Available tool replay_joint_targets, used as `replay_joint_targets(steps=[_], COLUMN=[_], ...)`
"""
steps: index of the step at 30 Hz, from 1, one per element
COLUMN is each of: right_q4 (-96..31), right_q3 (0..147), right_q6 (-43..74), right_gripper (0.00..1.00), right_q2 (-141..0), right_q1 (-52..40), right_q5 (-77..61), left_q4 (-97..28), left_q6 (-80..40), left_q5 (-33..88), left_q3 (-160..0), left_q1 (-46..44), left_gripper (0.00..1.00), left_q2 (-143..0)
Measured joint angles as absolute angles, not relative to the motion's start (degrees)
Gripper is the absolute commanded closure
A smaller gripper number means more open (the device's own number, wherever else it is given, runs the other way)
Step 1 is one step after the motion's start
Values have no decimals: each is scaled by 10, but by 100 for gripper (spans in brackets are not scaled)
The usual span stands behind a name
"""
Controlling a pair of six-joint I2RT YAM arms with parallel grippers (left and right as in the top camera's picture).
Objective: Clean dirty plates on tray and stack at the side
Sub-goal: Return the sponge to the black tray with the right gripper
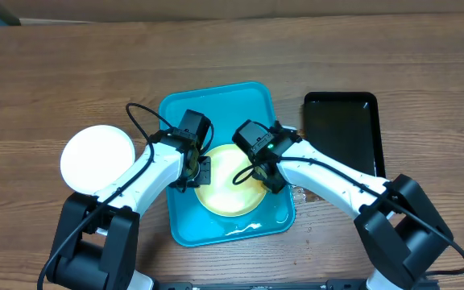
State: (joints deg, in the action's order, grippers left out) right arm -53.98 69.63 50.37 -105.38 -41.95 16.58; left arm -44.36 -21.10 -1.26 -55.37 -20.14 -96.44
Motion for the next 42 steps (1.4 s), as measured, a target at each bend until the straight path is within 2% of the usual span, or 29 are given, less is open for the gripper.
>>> replay_joint_targets(steps=[10,14,20,27,30,31,37,42], right_q4=[-539,-535,-520,-445,-434,-434,-431,-455], right_q3=[702,707,709,627,591,587,585,585], right_q6=[457,405,309,232,224,222,230,248], right_gripper=[96,96,96,78,55,52,40,39], right_q2=[-997,-940,-925,-954,-962,-963,-959,-918], right_q1=[-375,-301,-136,-9,3,4,20,98], right_q5=[190,157,55,-101,-128,-134,-157,-188], left_q4=[-444,-449,-481,-520,-536,-542,-553,-533], left_q6=[-208,-206,-200,-179,-164,-160,-144,-143], left_q5=[-21,-24,-29,-36,-44,-48,-76,-87], left_q3=[-554,-555,-568,-631,-678,-694,-784,-846], left_q1=[-202,-202,-202,-208,-225,-232,-285,-316], left_gripper=[96,96,96,96,96,96,96,96], left_q2=[-964,-964,-961,-933,-929,-929,-929,-929])
